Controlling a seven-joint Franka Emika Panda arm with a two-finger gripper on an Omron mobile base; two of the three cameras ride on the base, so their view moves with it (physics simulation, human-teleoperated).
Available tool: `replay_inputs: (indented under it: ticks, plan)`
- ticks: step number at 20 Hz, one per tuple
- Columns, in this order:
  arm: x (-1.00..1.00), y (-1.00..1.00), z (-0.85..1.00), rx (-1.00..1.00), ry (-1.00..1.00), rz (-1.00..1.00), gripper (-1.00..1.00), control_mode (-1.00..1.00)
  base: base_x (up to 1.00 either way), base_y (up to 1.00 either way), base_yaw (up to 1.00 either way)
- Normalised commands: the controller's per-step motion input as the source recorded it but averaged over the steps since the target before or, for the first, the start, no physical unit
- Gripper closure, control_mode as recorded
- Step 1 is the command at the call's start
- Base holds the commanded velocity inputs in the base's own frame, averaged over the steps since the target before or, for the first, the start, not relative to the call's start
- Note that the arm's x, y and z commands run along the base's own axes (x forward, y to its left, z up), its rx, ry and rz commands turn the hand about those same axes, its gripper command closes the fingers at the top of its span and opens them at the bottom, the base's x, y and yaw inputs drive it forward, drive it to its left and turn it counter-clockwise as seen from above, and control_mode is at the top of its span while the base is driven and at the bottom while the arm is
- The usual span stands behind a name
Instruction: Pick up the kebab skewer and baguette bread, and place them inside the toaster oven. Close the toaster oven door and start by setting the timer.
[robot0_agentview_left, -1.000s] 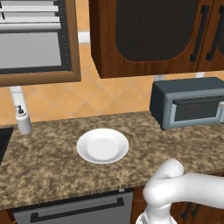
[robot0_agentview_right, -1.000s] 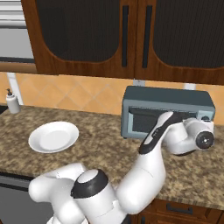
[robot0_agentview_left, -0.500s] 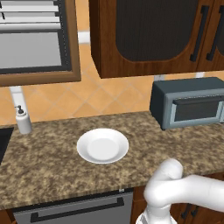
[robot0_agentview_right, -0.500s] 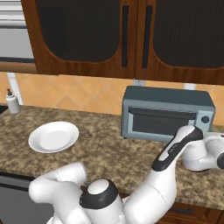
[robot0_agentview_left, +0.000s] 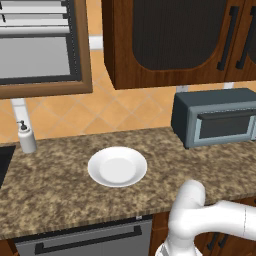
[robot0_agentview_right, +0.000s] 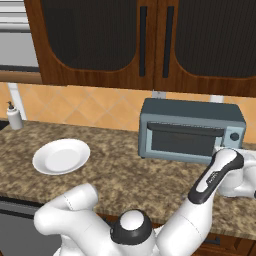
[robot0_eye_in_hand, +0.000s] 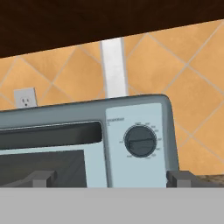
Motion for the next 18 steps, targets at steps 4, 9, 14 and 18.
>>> replay_inputs:
  ticks: [4, 9, 14, 18]
  plan:
    - [0.05, 0.0, 0.0, 0.0, -0.01, 0.0, -1.0, -1.0, 0.0, 0.0, 0.0]
    - [0.0, 0.0, -0.31, 0.0, -0.04, 0.0, -1.0, -1.0, 0.0, 0.0, 0.0]
    - [0.0, 0.0, -0.48, 0.0, -0.07, 0.0, -1.0, -1.0, 0.0, 0.0, 0.0]
    - [0.02, 0.0, -0.34, 0.0, -0.09, -0.01, -1.0, -1.0, 0.0, 0.0, 0.0]
